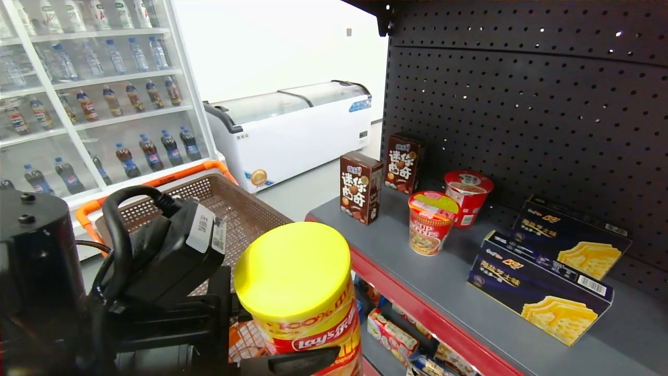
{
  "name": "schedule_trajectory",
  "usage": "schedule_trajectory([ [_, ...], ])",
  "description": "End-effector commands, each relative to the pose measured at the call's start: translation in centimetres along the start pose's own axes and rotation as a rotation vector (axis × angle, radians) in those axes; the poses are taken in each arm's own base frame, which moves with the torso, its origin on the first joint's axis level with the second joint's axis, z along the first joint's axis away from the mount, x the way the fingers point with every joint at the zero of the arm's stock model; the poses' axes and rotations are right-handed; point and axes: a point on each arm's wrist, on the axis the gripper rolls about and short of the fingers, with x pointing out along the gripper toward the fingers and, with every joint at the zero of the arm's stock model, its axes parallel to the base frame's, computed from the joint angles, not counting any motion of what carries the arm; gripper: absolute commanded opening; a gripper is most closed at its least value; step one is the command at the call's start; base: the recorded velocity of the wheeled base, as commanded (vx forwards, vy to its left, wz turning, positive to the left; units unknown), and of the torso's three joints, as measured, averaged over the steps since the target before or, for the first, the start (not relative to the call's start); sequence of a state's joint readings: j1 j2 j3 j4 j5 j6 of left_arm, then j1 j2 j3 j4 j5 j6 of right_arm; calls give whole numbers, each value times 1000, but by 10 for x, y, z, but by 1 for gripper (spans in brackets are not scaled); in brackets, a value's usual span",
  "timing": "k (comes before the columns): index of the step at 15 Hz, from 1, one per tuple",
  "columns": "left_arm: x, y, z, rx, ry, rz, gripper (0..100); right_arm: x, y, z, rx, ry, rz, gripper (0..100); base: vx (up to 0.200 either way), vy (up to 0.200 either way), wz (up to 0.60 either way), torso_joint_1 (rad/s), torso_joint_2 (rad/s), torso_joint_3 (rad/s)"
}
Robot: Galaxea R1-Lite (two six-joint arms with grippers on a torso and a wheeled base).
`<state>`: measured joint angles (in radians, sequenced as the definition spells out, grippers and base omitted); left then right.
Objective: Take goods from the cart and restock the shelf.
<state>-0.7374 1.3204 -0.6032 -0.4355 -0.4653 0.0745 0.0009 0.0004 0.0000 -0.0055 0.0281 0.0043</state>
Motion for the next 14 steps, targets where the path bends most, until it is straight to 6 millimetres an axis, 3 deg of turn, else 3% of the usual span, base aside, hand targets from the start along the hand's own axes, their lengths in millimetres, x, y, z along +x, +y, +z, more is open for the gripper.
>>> schedule_trajectory([
  [1, 3, -1, -1, -3, 9, -8, 0, 0, 0, 0, 0, -1, 2, 100, 0, 0, -600, -7, 7, 2],
  [14, 7, 3, -4, -11, 21, -1, 0, 0, 0, 0, 0, -1, 2, 100, 0, 0, -600, 2, 3, 4],
])
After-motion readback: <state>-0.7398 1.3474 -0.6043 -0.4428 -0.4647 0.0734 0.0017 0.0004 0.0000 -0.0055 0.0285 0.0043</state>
